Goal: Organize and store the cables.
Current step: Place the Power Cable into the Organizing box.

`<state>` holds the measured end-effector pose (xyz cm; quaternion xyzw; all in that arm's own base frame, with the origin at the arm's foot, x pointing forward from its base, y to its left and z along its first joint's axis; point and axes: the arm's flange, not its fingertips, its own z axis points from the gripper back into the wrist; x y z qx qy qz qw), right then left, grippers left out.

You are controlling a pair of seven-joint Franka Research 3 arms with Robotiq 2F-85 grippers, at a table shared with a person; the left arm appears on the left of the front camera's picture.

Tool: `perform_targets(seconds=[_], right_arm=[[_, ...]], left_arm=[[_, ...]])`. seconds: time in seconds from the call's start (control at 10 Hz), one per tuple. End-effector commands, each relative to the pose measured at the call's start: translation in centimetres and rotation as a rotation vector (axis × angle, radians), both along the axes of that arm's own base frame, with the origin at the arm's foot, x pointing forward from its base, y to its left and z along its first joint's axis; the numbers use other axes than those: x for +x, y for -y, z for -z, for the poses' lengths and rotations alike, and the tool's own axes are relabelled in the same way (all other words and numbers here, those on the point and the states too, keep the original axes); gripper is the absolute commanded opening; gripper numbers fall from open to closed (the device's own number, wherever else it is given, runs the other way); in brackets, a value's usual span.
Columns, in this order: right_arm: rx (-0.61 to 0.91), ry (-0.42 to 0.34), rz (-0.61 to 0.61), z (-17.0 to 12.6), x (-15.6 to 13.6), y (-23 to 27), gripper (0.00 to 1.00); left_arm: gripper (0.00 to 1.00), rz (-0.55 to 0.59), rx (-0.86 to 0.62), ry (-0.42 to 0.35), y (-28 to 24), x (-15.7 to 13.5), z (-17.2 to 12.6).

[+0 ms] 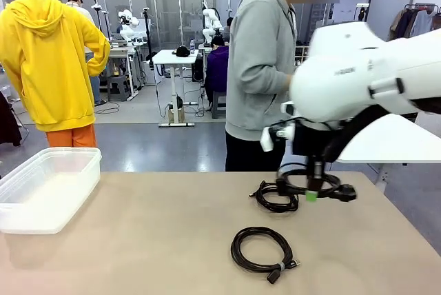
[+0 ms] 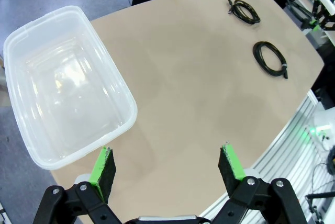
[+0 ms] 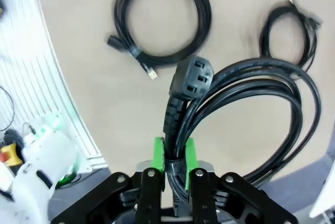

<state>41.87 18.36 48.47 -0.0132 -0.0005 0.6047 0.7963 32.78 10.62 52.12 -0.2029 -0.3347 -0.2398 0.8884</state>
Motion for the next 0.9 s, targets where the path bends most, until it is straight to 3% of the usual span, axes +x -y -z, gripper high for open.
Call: perform_targets(seconds=[0.0, 0.3, 0.6, 0.8], right_arm=[[-0.022, 0.015, -0.015, -0.5, 0.5, -5.7, 0.0], [-0.034, 0.045, -0.149, 2.3, 0.5, -16.4, 0.0], [-0.009, 0.006, -0.205, 5.7, 0.5, -21.3, 0.0], [0.012, 0.003, -0.215, 10.0, 0.0, -23.1, 0.0]], left_arm=[[1.0, 0.019, -0.004, 0.005, -0.1, -0.1, 0.0], [1.0, 0.019, -0.004, 0.005, -0.1, -0.1, 0.0], [1.0, 0.019, -0.004, 0.005, -0.1, -0.1, 0.0], [1.0, 0.019, -0.004, 0.005, -0.1, -0.1, 0.0]])
